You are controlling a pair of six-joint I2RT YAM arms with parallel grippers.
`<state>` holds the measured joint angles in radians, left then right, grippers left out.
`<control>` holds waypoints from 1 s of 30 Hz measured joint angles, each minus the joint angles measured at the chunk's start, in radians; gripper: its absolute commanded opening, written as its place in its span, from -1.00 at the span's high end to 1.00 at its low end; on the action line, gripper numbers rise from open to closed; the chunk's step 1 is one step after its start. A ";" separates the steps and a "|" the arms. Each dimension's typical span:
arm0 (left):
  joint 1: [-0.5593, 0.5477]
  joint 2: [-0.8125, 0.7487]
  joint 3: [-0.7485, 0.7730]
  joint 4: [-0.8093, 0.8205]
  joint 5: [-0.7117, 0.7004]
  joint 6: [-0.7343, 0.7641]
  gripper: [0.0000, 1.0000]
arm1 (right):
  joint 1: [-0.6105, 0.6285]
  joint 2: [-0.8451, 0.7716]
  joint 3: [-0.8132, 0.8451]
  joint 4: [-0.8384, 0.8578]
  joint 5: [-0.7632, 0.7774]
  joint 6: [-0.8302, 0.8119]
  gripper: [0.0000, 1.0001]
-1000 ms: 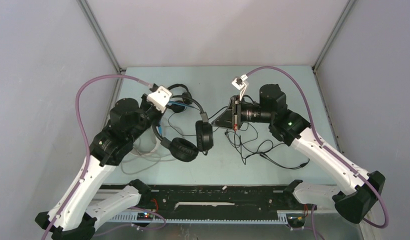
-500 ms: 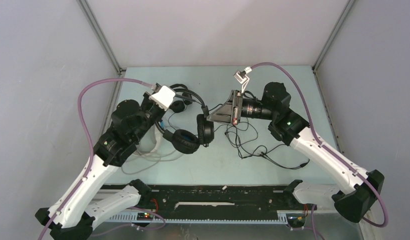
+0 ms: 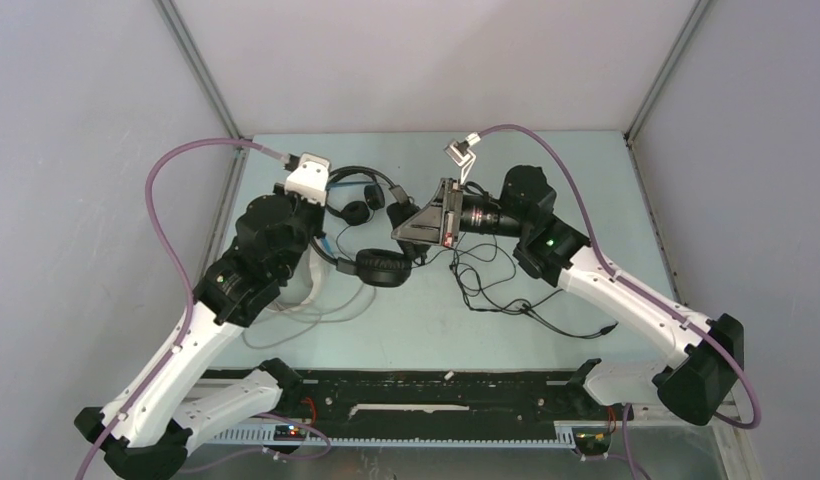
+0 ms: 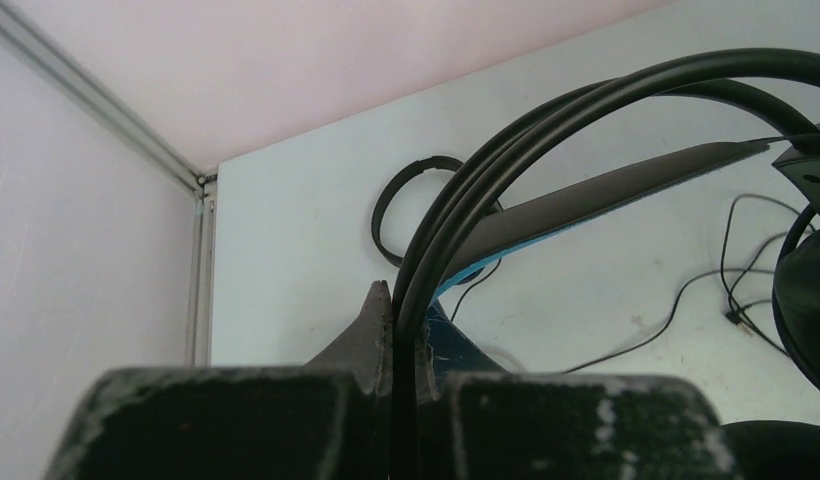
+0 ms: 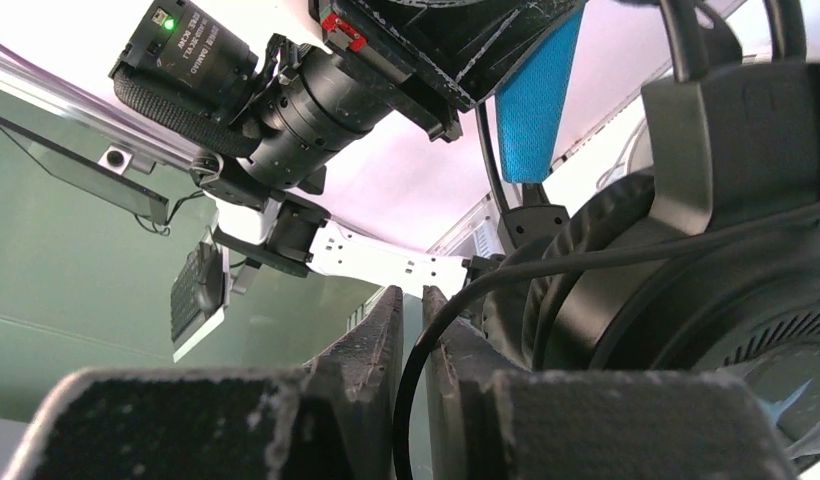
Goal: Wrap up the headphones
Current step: Wrap the headphones cable around the headphones.
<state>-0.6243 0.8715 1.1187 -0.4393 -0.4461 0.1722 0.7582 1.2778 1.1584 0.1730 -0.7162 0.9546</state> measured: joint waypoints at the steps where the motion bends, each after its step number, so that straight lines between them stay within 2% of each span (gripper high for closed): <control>1: 0.000 0.000 0.000 0.003 -0.014 -0.014 1.00 | 0.006 0.003 0.000 0.003 0.009 0.000 0.69; 10: 0.000 0.010 0.000 0.064 -0.074 -0.110 1.00 | 0.050 0.011 0.000 0.079 0.090 -0.032 0.69; 21: 0.000 0.094 0.007 0.039 -0.161 -0.260 1.00 | 0.121 0.055 0.022 0.050 0.203 -0.174 0.65; 30: 0.000 0.121 0.062 0.011 -0.228 -0.465 1.00 | 0.221 0.056 0.027 -0.015 0.351 -0.374 0.61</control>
<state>-0.6243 0.9928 1.1805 -0.4286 -0.6739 -0.2928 0.9794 1.3338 1.1851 0.1581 -0.3656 0.5808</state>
